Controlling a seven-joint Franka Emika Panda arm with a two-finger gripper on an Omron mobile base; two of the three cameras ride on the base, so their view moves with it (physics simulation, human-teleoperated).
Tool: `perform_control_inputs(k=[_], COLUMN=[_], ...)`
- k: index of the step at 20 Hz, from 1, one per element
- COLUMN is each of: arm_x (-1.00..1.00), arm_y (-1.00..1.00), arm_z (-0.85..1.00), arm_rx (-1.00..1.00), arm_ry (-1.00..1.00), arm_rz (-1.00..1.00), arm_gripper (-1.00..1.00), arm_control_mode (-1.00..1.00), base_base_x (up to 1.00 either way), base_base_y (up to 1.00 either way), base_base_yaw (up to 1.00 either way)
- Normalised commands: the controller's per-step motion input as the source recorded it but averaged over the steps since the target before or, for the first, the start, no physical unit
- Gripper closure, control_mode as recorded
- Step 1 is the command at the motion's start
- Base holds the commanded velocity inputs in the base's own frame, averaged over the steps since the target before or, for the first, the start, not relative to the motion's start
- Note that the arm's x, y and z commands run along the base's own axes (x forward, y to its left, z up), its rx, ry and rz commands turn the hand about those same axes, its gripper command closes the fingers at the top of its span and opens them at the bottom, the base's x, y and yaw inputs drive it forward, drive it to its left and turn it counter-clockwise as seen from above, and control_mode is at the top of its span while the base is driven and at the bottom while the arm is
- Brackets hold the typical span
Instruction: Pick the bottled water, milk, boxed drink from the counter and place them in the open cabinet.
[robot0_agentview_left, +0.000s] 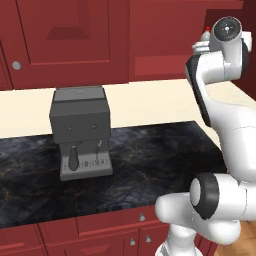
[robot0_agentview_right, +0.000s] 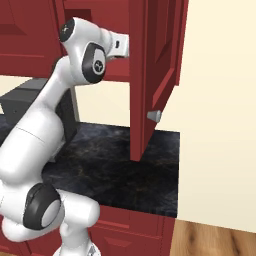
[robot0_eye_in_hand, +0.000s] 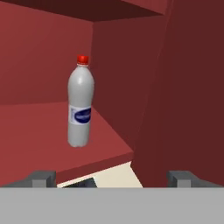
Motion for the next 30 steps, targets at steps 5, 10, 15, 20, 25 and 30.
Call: perform_control_inputs(k=[5,10,15,20,25,30], arm_x=[-0.75,-0.74,-0.75,-0.76,-0.74,-0.6], arm_y=[0.44,0.45,0.38,0.27,0.26,0.17], arm_z=[0.02,0.01,0.07,0.04,0.0,0.0], arm_rx=[0.0,0.01,0.05,0.11,0.13,0.13], arm_ry=[0.02,0.0,0.0,0.0,0.0,0.04], arm_rz=[0.0,0.0,0.0,0.01,0.08,0.15], arm_gripper=[-1.0,-1.0,-1.0,-1.0,-1.0,-1.0], arm_control_mode=[-1.0,-1.0,-1.0,-1.0,-1.0,-1.0], base_base_x=[0.0,0.0,0.0,0.0,0.0,0.0], base_base_y=[0.0,0.0,0.0,0.0,0.0,0.0], base_base_yaw=[0.0,0.0,0.0,0.0,0.0,0.0])
